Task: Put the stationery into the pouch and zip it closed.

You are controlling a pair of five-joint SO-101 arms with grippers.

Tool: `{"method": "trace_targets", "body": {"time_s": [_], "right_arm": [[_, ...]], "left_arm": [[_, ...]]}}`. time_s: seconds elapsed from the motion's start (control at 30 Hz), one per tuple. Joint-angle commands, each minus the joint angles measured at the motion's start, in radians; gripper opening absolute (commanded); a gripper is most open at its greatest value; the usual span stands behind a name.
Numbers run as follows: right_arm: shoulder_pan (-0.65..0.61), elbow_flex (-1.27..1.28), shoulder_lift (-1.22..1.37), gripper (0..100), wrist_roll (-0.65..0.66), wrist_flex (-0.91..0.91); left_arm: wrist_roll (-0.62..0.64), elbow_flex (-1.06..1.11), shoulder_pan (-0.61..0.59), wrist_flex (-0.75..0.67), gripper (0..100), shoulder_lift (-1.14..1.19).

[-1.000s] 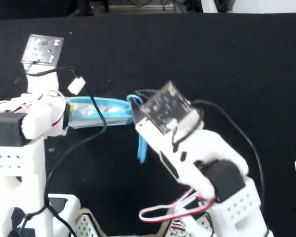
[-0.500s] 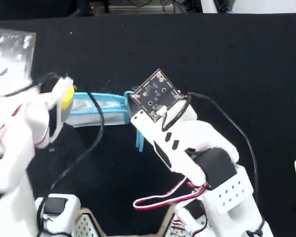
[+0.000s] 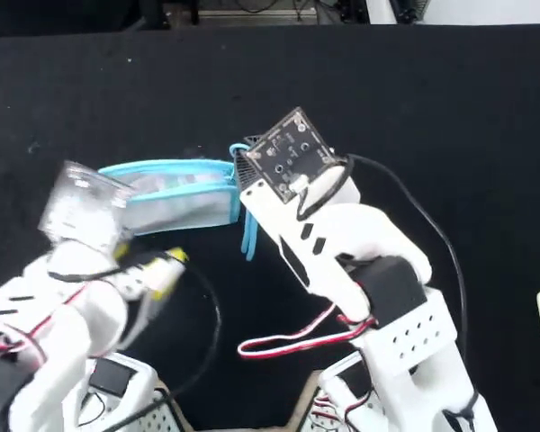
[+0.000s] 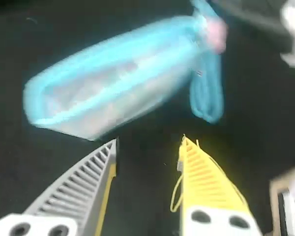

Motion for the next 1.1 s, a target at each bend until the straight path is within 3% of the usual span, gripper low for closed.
{"method": "trace_targets", "body": {"time_s": [0.0,0.17,0.33,0.57,0.77,0.97,1.07], "right_arm": [[0.018,-0.097,0.012,1.0,0.009,0.048],[0.014,-0.188,0.01,1.0,0.009,0.199],[-0.028,-0.189,0.01,1.0,0.009,0.273],[-0.218,-0.191,-0.022,1.1,0.011,0.313],[-0.272,-0.189,-0.056,1.1,0.011,0.315],[-0.272,-0.189,-0.059,1.1,0.011,0.315],[-0.265,-0.189,-0.054,1.1,0.011,0.315]], "left_arm": [[-0.002,0.044,0.025,-0.035,21,-0.018],[-0.14,0.188,-0.176,-0.189,21,-0.026],[-0.15,0.317,-0.364,-0.411,21,-0.026],[-0.15,0.418,-0.38,-0.6,21,-0.026],[-0.143,0.481,-0.374,-0.736,21,-0.026],[0.061,0.492,-0.374,-0.839,21,-0.02],[0.098,0.53,-0.372,-0.868,21,-0.026]]}}
